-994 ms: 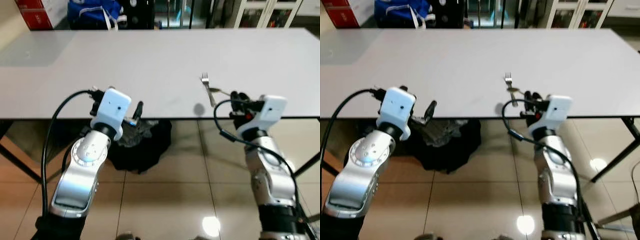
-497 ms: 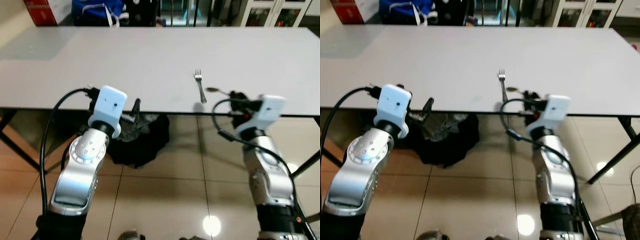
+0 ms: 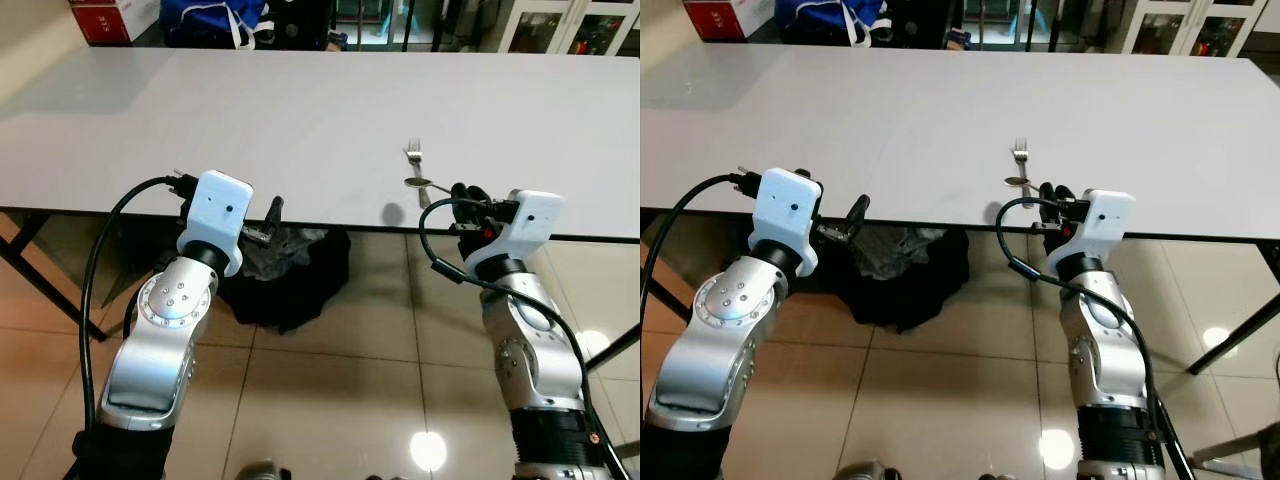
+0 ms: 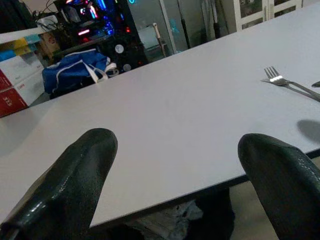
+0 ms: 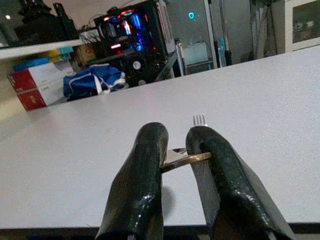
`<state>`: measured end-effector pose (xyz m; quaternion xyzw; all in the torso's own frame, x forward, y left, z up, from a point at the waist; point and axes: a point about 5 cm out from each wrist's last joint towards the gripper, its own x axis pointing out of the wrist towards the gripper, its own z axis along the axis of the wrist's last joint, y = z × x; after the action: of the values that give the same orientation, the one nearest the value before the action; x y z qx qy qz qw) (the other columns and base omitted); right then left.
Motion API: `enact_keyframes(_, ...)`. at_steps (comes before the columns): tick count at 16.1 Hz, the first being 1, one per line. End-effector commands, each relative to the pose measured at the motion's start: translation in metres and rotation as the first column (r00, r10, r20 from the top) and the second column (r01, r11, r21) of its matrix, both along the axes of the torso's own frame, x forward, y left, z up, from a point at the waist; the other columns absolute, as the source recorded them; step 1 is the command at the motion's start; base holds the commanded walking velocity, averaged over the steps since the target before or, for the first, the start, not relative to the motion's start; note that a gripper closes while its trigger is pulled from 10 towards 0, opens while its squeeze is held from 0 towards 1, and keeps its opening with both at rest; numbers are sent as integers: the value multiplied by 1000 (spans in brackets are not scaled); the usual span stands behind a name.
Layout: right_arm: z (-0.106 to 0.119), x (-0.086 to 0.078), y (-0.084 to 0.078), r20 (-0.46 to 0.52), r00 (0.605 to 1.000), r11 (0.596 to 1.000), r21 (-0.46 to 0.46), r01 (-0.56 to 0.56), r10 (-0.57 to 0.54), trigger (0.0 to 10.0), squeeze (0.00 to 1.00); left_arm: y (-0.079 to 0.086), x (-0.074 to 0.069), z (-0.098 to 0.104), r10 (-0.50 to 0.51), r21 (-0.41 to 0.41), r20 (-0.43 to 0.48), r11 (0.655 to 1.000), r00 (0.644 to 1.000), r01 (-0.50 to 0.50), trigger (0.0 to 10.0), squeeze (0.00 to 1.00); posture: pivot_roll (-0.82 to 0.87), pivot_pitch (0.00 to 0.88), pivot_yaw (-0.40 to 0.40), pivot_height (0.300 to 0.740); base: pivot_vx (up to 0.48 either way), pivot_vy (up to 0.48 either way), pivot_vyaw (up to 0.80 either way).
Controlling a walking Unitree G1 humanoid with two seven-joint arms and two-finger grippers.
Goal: Setting the table
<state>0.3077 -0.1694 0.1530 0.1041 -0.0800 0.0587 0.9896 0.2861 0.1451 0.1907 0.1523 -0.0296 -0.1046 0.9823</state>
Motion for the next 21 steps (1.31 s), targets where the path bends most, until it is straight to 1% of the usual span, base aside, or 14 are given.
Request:
enact_keyframes(1, 7, 2, -2, 27, 1000, 1000, 3, 5, -5, 10000, 0, 1, 1, 4, 0, 1, 16, 1000, 1000, 0, 10000, 0, 51, 44, 40, 740, 412, 0, -788)
enact_keyframes(2, 7, 2, -2, 28, 1000, 1000, 2, 5, -5, 10000, 0, 1, 1, 4, 0, 0, 17, 1000, 1000, 0, 10000, 0, 51, 44, 40, 740, 412, 0, -788)
enact_keyframes(8, 8, 3, 0, 35, 999, 1000, -18, -7, 8, 10000, 0, 3, 1, 3, 2, -1, 10, 1000, 1000, -2, 10000, 0, 53, 44, 42, 740, 409, 0, 0)
enact_keyframes(14, 8, 3, -3, 49, 999, 999, -33, -1, 3, 10000, 0, 2, 0, 2, -7, -6, 6, 1000, 1000, 7, 10000, 0, 50, 39, 39, 740, 398, 0, 0)
enact_keyframes(15, 7, 3, -4, 42, 999, 1000, -31, 1, 1, 10000, 0, 0, 0, 2, -28, -14, 10, 1000, 1000, 28, 10000, 0, 49, 37, 37, 740, 319, 0, 0)
enact_keyframes(16, 5, 4, -6, 35, 999, 1000, -14, 6, -5, 10000, 0, -7, -4, 2, -102, -4, -1, 995, 995, 102, 10000, 0, 50, 36, 36, 740, 0, 0, 0)
enact_keyframes(17, 5, 5, -8, 33, 999, 1000, -2, 9, -9, 10000, 0, -14, -9, 0, -184, 25, -23, 983, 983, 184, 10000, 0, 54, 33, 33, 740, 0, 0, 0)
enact_keyframes(18, 4, 6, -9, 33, 999, 1000, -8, 6, -6, 10000, 0, -16, -18, -7, -261, 42, -52, 964, 964, 263, 10000, 0, 51, 32, 33, 740, 0, 0, 0)
enact_keyframes(19, 3, 7, -9, 34, 999, 1000, -6, 2, -2, 10000, 0, -15, -26, -13, -314, 42, -82, 947, 946, 318, 10000, 0, 53, 32, 31, 740, 0, 0, 0)
enact_keyframes(20, -2, 10, -7, 20, 1000, 1000, -7, -10, 10, 10000, 0, -6, -32, -21, -322, 58, -133, 942, 937, 332, 10000, 0, 60, 32, 25, 740, 0, 0, 0)
enact_keyframes(21, -3, 11, -6, 16, 1000, 1000, -10, -14, 14, 10000, 0, -2, -33, -22, -316, 66, -143, 942, 938, 328, 10000, 0, 63, 32, 23, 740, 0, 0, 0)
